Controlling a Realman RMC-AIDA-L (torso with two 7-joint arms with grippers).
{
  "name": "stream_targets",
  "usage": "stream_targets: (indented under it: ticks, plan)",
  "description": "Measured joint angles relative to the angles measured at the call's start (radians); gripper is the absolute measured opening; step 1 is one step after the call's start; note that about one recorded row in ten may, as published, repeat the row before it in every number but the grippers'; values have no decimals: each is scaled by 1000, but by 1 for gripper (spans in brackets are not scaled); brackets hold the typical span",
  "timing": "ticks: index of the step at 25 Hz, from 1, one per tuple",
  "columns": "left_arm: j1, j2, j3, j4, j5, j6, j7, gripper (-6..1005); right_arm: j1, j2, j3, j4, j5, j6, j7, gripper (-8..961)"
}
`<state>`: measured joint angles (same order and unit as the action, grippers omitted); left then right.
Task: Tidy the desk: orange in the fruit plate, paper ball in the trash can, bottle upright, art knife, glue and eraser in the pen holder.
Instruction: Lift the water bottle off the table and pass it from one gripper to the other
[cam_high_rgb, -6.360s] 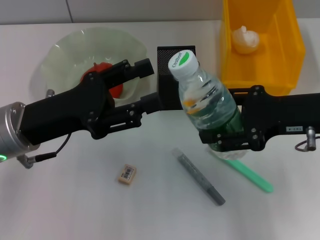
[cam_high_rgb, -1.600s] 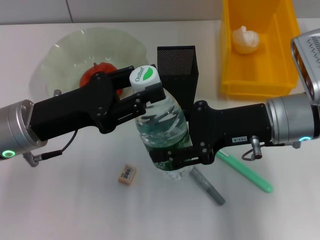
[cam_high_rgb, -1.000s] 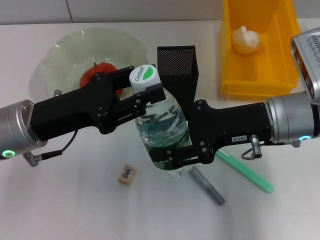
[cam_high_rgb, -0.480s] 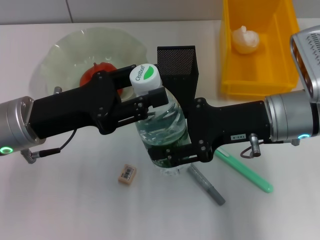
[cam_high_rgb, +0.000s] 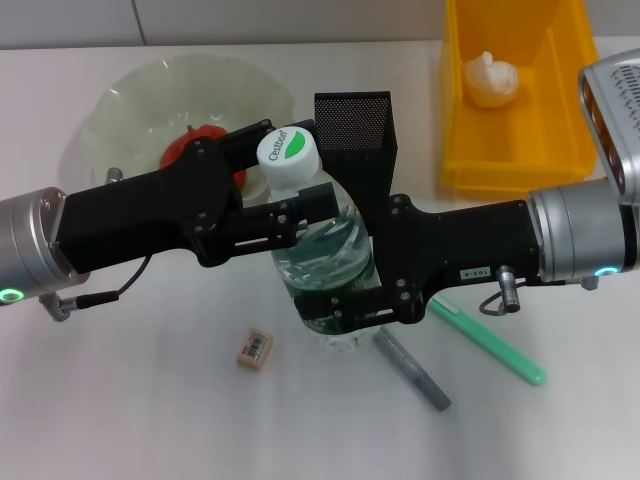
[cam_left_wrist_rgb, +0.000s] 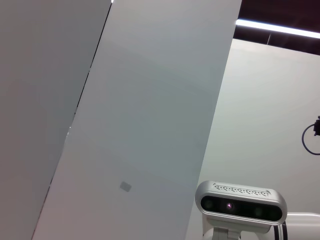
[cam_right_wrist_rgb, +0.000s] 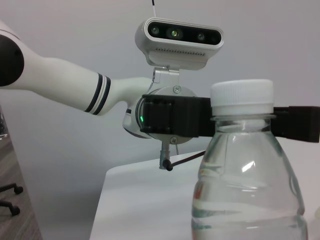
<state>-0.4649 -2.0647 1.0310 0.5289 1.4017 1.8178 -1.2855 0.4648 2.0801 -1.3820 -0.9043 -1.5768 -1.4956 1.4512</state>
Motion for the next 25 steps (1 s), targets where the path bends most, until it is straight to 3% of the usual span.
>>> stream_targets:
  ticks: [6,20,25]
  plan:
    - [2,0,0,0,0,0,0,797,0,0,-1,0,0,-1,0,711]
    - [24,0,-7,2,-8,6,3,749,-2,0,-4,1,0,-7,2,710]
    - [25,-1,-8,2,-8,9,3,565,-4,0,-5,1,0,-8,1,713]
